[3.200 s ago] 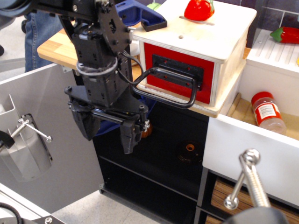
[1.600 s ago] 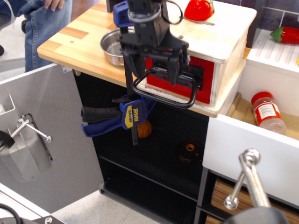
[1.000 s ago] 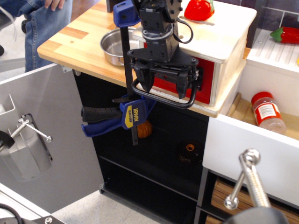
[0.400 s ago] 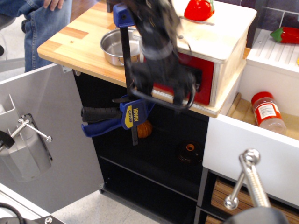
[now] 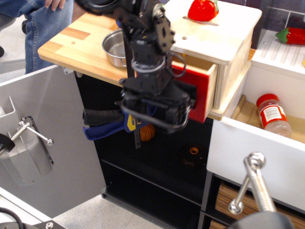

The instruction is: Open drawer of box

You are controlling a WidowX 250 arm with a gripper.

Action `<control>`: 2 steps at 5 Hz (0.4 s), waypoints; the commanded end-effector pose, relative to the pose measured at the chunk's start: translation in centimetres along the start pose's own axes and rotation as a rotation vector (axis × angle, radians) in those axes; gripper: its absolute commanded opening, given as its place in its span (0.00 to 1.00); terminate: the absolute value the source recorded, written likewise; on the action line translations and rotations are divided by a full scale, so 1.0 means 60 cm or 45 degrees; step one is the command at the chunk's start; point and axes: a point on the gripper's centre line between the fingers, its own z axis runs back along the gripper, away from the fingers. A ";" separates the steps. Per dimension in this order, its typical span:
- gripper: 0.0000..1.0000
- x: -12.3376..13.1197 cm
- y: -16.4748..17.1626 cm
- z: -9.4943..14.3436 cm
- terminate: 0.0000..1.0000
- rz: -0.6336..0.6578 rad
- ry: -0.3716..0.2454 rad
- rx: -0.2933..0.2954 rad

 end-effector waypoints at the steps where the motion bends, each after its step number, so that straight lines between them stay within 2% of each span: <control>1: 1.00 -0.093 -0.002 0.038 0.00 0.023 0.151 0.007; 2: 1.00 -0.141 0.008 0.039 0.00 -0.015 0.202 0.037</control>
